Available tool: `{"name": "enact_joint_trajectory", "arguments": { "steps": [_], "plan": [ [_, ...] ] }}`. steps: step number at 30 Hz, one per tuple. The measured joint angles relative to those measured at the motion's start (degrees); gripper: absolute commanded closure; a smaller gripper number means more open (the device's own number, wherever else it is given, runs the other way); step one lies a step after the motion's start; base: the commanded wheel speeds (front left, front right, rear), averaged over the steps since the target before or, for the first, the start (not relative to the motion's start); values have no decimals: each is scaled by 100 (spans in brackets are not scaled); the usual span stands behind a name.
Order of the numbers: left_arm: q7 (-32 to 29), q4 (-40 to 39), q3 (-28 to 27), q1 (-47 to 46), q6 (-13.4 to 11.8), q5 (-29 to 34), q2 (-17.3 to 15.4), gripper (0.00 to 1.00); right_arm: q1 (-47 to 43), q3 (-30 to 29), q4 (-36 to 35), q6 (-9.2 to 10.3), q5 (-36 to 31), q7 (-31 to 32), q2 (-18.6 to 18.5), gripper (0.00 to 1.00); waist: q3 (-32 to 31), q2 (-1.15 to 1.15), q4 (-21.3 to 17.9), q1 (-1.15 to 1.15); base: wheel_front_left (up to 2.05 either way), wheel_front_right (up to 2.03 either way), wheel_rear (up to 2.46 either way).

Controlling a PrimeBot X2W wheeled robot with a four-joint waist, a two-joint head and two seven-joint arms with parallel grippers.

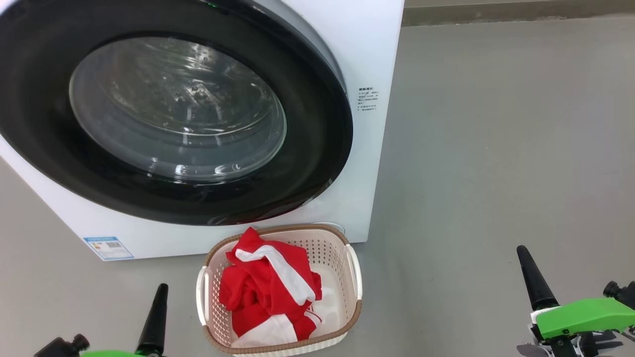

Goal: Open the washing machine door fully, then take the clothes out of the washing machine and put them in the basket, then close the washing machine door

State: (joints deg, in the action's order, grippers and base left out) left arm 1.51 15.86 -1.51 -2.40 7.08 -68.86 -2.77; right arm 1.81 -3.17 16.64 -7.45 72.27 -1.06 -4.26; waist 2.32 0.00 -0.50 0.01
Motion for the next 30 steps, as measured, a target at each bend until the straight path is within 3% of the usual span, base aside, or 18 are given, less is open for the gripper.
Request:
{"name": "enact_joint_trajectory", "arguments": {
  "steps": [30],
  "plan": [
    [-476,-30,-92,-130,1,-1746,-3,100,96,-218,-53,1,1447,471,88,100,-157,0,36,0,0,0,0]
  ]
}}
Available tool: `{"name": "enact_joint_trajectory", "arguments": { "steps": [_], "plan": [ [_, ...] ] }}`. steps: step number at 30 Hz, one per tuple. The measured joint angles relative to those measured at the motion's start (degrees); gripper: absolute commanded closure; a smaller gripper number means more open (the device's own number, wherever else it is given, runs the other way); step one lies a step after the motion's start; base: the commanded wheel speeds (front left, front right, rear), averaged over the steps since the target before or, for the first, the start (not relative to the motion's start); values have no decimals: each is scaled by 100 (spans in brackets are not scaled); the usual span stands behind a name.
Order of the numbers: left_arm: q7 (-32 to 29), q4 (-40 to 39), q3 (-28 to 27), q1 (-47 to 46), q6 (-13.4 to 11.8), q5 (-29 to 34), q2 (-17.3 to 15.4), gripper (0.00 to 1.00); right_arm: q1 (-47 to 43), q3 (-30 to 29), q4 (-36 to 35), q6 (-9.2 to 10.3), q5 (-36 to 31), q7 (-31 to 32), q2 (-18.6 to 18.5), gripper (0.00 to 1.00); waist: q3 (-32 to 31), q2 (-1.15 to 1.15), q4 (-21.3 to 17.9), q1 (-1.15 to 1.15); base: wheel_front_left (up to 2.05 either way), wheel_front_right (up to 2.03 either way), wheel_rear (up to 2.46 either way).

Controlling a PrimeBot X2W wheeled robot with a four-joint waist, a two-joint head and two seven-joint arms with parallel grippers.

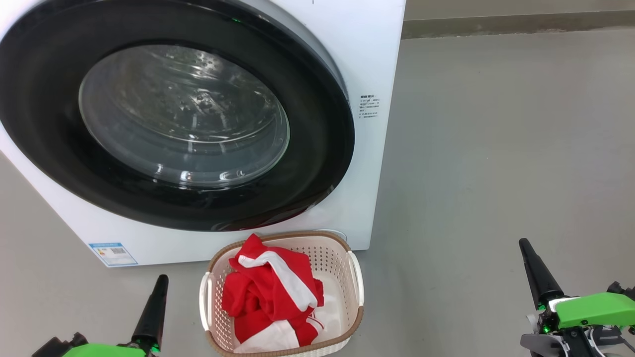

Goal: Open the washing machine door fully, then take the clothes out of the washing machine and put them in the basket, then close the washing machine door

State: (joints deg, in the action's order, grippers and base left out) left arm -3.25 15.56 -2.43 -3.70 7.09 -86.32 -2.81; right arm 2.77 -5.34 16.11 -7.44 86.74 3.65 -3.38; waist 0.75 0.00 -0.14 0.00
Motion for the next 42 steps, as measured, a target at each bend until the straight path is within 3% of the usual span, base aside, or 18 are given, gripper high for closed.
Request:
{"name": "enact_joint_trajectory", "arguments": {
  "steps": [12,42],
  "plan": [
    [-178,-5,-62,-5,0,-668,0,100,57,-129,-29,0,570,191,21,100,-57,0,14,0,0,0,0],
    [-207,-7,-109,-5,0,-673,2,100,105,-147,-46,0,569,199,37,100,-57,0,14,0,0,0,0]
  ]
}}
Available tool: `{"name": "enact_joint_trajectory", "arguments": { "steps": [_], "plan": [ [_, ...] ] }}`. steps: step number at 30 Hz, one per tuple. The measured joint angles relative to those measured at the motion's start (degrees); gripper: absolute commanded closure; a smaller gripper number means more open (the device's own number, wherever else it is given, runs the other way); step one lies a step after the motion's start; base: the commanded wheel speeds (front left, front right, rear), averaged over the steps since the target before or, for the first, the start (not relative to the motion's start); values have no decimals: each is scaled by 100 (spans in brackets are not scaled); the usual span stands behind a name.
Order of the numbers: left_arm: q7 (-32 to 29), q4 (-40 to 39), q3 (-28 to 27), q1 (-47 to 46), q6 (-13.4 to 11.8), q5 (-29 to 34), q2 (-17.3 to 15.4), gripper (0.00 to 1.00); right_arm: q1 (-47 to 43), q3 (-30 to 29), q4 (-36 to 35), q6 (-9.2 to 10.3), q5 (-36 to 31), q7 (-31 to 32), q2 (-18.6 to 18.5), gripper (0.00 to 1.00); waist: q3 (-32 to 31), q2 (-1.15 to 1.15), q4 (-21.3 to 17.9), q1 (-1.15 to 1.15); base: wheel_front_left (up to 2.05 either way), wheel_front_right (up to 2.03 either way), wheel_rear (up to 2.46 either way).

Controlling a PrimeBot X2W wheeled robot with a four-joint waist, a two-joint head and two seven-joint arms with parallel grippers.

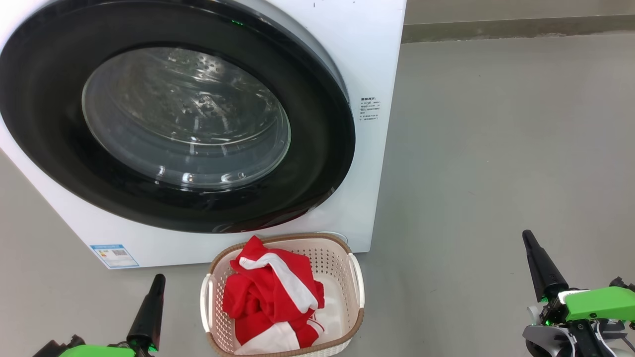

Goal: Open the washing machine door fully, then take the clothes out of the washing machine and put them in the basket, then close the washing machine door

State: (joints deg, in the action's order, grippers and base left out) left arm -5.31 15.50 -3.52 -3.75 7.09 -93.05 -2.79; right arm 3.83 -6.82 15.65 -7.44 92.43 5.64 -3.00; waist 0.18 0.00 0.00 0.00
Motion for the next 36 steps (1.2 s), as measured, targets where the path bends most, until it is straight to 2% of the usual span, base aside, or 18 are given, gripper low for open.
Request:
{"name": "enact_joint_trajectory", "arguments": {
  "steps": [36],
  "plan": [
    [-24,0,-32,-1,0,4,4,100,0,-14,0,0,-2,43,10,100,0,0,0,0,0,0,0]
  ]
}}
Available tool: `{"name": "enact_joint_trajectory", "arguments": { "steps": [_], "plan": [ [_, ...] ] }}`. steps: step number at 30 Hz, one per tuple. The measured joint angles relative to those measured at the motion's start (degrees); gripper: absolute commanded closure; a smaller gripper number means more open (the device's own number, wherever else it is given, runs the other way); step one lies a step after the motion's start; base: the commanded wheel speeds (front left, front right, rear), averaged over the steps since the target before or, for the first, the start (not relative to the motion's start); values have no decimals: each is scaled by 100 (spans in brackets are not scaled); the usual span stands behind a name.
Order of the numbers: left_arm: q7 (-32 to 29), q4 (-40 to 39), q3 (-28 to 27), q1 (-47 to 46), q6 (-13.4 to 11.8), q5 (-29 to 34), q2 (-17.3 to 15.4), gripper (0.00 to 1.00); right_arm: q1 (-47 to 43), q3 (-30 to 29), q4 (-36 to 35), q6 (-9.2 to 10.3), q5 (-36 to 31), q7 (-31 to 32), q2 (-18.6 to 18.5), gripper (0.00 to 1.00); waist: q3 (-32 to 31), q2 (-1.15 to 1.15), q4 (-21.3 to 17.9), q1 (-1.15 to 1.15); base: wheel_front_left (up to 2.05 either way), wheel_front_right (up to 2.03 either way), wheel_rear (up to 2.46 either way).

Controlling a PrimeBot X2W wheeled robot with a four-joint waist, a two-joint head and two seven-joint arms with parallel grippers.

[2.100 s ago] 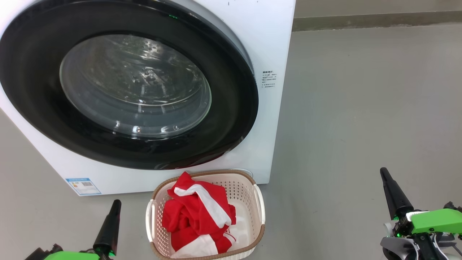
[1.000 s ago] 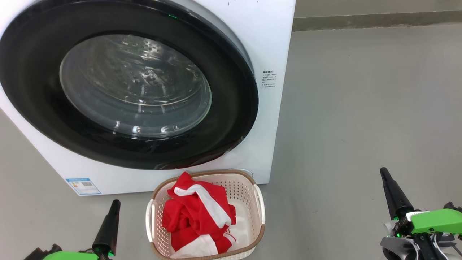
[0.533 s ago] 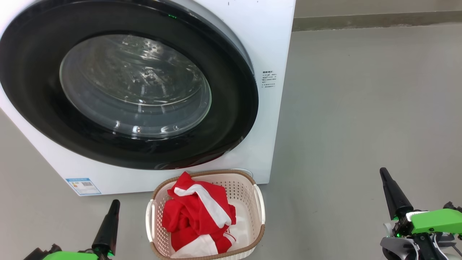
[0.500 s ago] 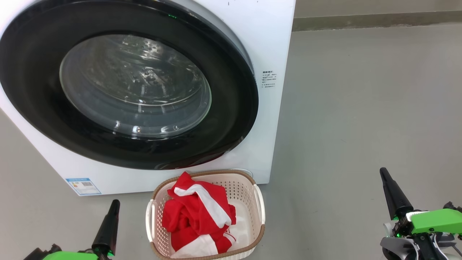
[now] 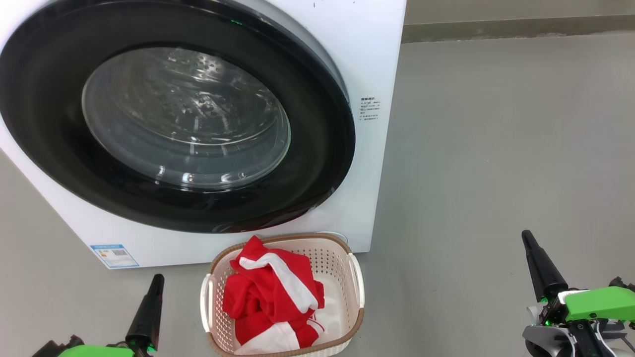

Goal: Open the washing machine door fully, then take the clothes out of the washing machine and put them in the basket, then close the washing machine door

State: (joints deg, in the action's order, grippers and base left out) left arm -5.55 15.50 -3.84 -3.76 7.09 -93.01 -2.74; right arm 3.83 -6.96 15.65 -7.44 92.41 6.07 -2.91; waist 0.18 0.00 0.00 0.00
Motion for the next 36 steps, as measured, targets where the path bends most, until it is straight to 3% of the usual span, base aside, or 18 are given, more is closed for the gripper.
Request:
{"name": "enact_joint_trajectory", "arguments": {
  "steps": [36],
  "plan": [
    [-41,1,-23,0,0,14,11,100,0,-11,0,0,-9,1,12,100,0,0,0,0,0,0,0]
  ]
}}
